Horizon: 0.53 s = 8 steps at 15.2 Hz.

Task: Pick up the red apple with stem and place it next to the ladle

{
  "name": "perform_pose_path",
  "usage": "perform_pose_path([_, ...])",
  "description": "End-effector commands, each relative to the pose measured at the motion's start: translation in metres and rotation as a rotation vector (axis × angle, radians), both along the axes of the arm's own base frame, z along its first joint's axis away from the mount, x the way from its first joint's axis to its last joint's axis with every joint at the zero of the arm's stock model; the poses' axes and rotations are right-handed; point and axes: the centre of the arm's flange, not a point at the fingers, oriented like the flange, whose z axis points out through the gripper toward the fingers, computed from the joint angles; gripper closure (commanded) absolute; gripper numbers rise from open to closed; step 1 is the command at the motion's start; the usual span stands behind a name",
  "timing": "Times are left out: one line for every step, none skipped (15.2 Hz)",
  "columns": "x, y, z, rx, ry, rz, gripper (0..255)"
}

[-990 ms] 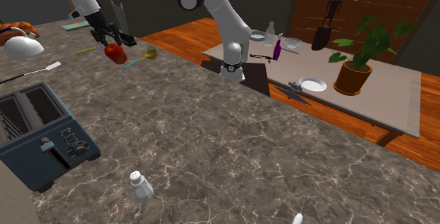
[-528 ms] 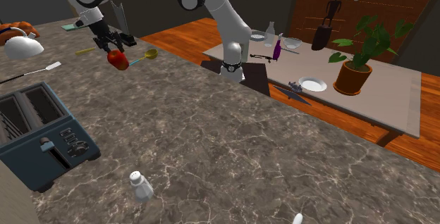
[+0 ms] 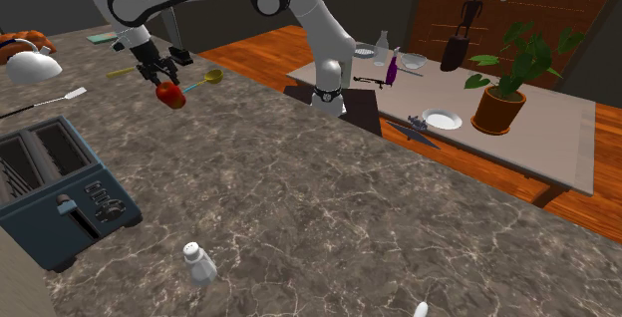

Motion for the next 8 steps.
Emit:
perform_pose_path([-0.0006, -0.0001, -0.0105, -0.001, 0.0, 0.0, 255])
perform_pose_path([-0.0006, -0.0001, -0.0183, -0.001, 0.0, 0.0, 255])
perform_pose_path([-0.0006, -0.0001, -0.0183, -0.001, 0.0, 0.0, 255])
perform_pose_path([-0.0006, -0.0001, -0.0183, -0.001, 0.0, 0.0, 255])
perform_pose_path([-0.0006, -0.0001, -0.0183, -0.001, 0.0, 0.0, 255])
perform_pose_path([-0.0006, -0.0001, -0.0183, -0.001, 0.0, 0.0, 255])
perform_pose_path([-0.0006, -0.0001, -0.0183, -0.001, 0.0, 0.0, 255])
perform_pose_path([-0.0006, -0.0001, -0.0183, -0.001, 0.0, 0.0, 255])
